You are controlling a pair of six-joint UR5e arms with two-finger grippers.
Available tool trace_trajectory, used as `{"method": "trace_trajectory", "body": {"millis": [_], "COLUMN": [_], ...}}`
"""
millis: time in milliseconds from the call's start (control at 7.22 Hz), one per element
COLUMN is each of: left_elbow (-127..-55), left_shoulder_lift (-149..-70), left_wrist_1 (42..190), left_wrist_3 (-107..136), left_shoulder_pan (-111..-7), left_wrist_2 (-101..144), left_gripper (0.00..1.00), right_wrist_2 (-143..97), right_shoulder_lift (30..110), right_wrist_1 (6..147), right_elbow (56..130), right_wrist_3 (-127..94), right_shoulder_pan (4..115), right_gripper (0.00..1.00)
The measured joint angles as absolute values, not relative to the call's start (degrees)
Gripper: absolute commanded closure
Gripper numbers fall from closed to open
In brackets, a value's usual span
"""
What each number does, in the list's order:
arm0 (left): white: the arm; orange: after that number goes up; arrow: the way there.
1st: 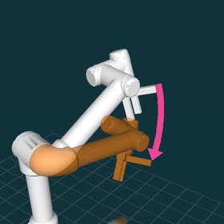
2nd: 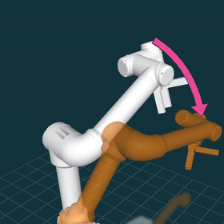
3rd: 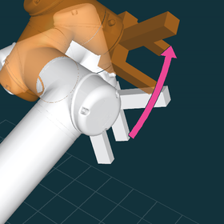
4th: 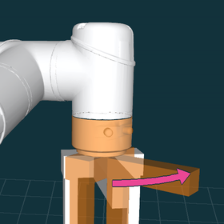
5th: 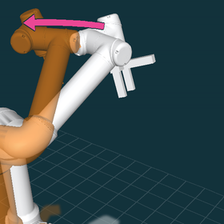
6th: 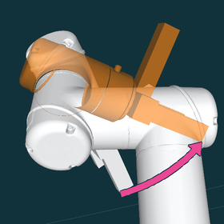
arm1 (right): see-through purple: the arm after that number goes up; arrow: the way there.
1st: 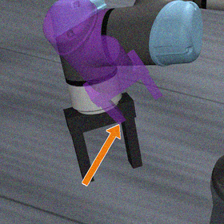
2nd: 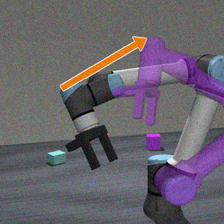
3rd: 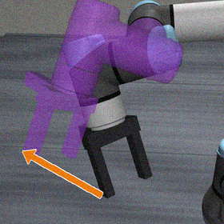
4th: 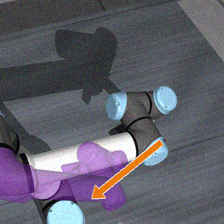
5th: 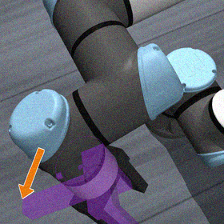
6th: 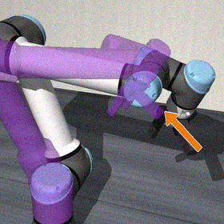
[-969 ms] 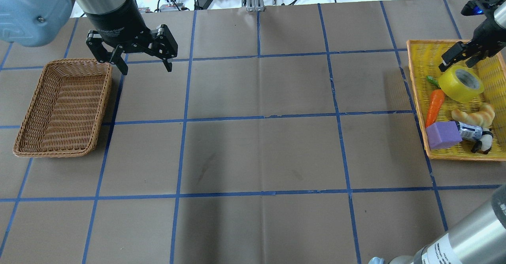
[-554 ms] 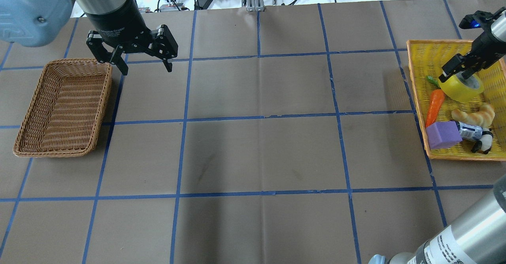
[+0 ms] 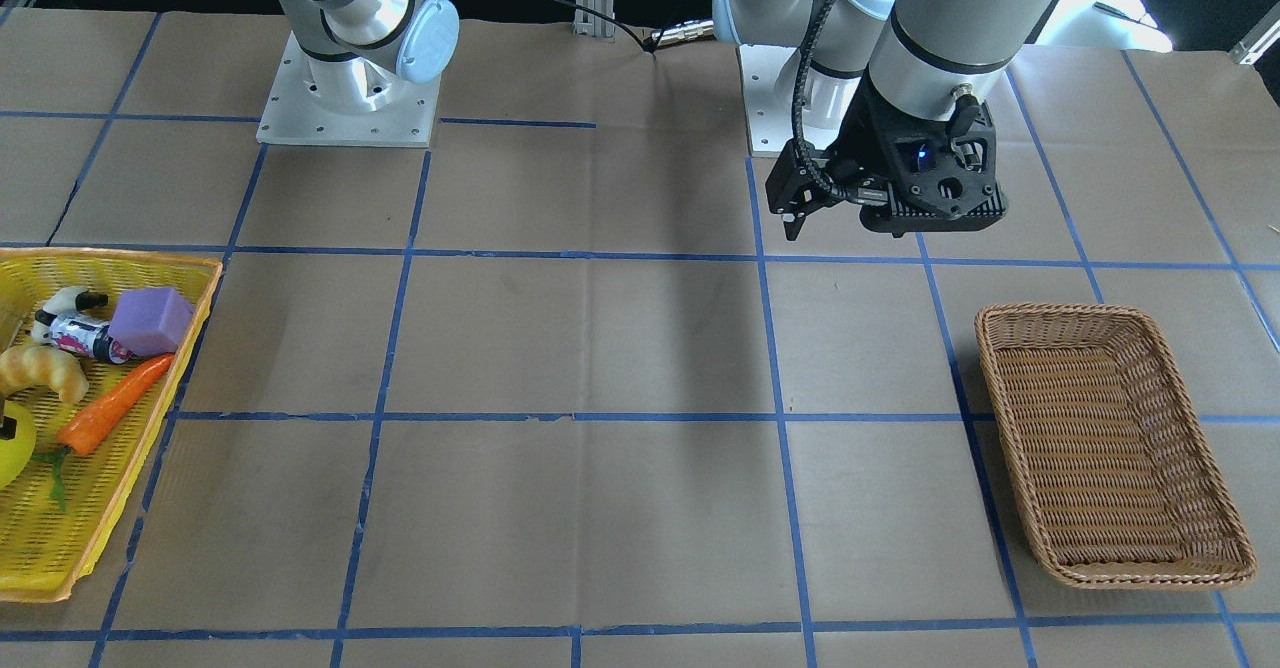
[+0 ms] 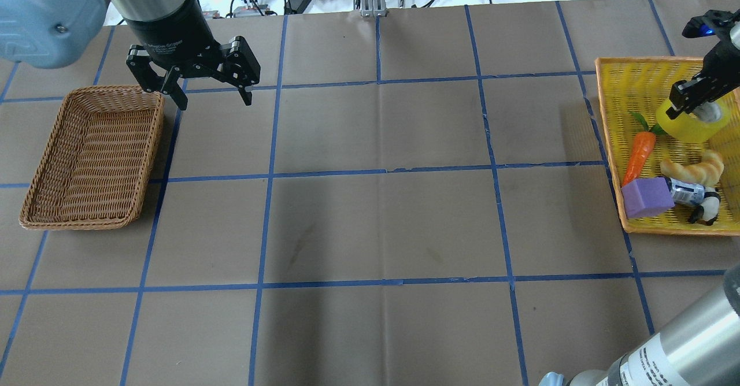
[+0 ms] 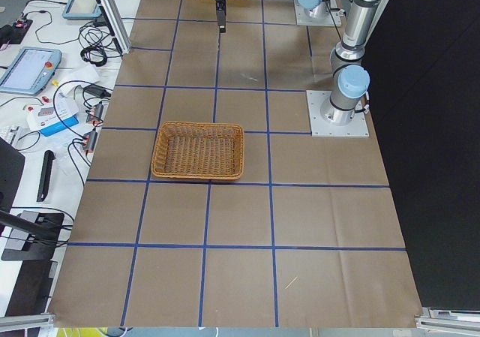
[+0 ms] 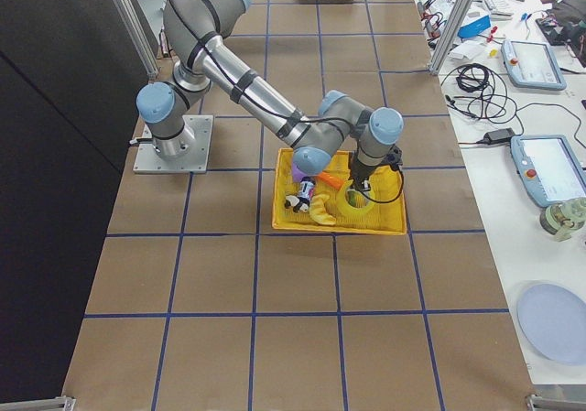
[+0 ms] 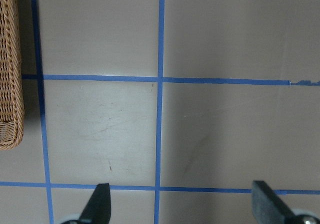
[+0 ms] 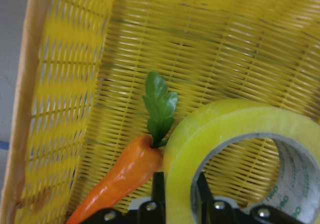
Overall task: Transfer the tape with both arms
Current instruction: 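Lift the tape roll out and set it on the table center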
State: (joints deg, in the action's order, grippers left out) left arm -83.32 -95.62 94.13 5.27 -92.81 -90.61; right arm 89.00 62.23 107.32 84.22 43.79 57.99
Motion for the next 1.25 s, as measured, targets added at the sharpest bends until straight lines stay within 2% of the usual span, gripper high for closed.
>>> {"method": "trace_trajectory", "body": {"millis": [415, 692, 1246], "left_elbow": [-83.27, -83.29, -83.36], "left_shoulder_lift": [-95.62, -95.63, -95.74], "left_wrist_1": [94.13, 94.19, 94.07], "left_wrist_3": [5.25, 5.20, 4.37], "left_shoulder_pan": [-92.68, -92.56, -92.31], "left_wrist_2": [-90.62, -90.62, -90.51], "left_gripper": [0.00, 0.00, 0.00], "right_wrist_2": [89.71, 89.91, 87.34], "right_shoulder_lift": [71.03, 74.01, 72.44], "right_wrist_1": [99.71, 96.42, 99.64], "right_elbow": [83.85, 84.28, 88.22], "right_wrist_3": [34.01, 22.31, -11.91], "right_shoulder_pan": [65.49, 73.77, 100.02], "right_gripper": [0.96, 0.96, 0.95]}}
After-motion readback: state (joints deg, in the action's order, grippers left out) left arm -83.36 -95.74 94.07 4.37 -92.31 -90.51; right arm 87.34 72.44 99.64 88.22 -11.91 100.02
